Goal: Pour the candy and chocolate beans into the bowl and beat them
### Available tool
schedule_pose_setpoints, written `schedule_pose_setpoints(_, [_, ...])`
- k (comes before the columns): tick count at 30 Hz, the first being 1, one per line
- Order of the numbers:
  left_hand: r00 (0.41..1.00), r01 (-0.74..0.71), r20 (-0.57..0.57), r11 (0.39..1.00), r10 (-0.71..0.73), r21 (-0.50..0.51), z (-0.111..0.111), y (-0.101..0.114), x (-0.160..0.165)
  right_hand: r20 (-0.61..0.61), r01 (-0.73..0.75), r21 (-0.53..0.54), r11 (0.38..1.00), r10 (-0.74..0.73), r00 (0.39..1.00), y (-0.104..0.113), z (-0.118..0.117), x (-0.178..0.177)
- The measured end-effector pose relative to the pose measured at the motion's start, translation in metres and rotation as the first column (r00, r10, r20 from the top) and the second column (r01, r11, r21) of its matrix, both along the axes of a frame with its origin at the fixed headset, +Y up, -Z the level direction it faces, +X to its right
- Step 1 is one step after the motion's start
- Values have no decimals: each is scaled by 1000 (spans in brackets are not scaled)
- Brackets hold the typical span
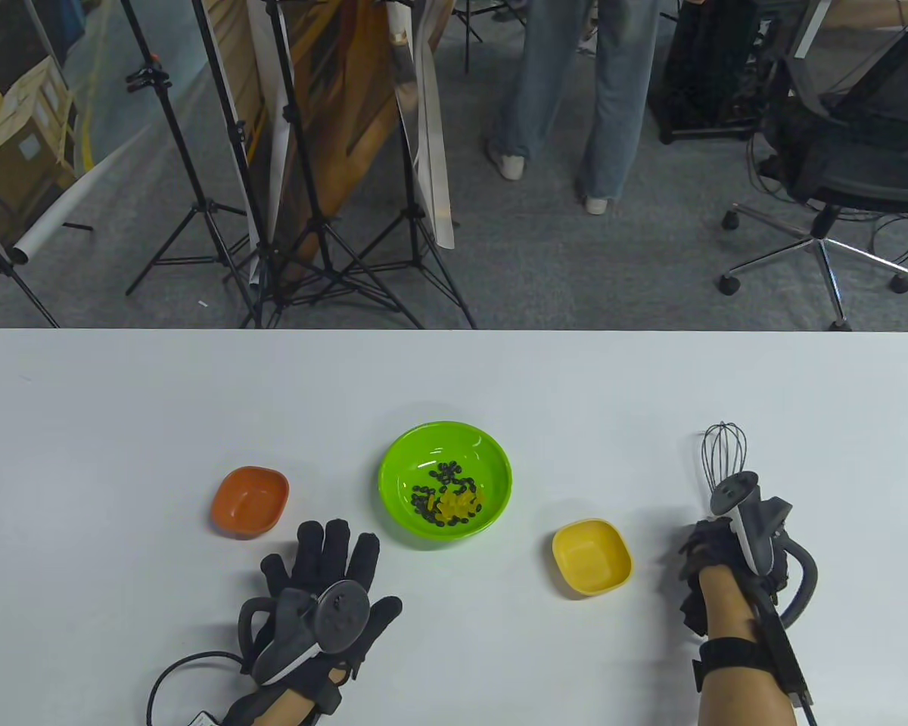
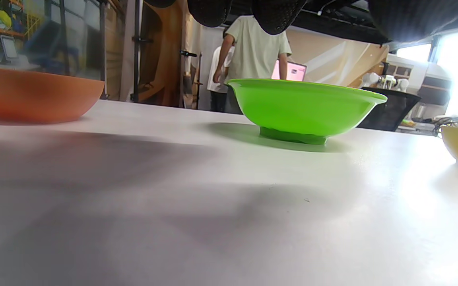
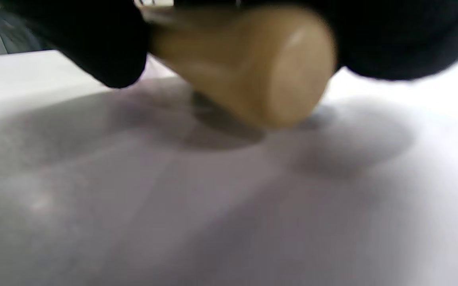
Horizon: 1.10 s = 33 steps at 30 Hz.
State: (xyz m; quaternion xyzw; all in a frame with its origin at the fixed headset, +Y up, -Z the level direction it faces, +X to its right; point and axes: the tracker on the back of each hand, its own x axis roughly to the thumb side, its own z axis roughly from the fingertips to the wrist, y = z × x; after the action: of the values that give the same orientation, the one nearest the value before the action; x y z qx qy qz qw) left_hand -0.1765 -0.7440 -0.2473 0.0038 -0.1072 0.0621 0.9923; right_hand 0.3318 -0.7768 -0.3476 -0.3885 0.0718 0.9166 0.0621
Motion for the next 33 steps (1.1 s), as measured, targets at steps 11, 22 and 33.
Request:
schedule_pose_setpoints(11, [993, -114, -41, 993, 114, 21, -10, 6, -5, -219, 173, 286, 943, -111, 969, 59, 11, -27])
schedule_pose_setpoints(22, [947, -247, -172, 958, 271, 147, -64, 18, -5, -546, 257, 394, 882, 0, 838, 106, 26, -124])
schedule_pose_setpoints(33, [833, -411, -414, 912, 368, -16, -130, -19, -5, -687, 250, 254, 934, -7, 727, 110, 15, -195])
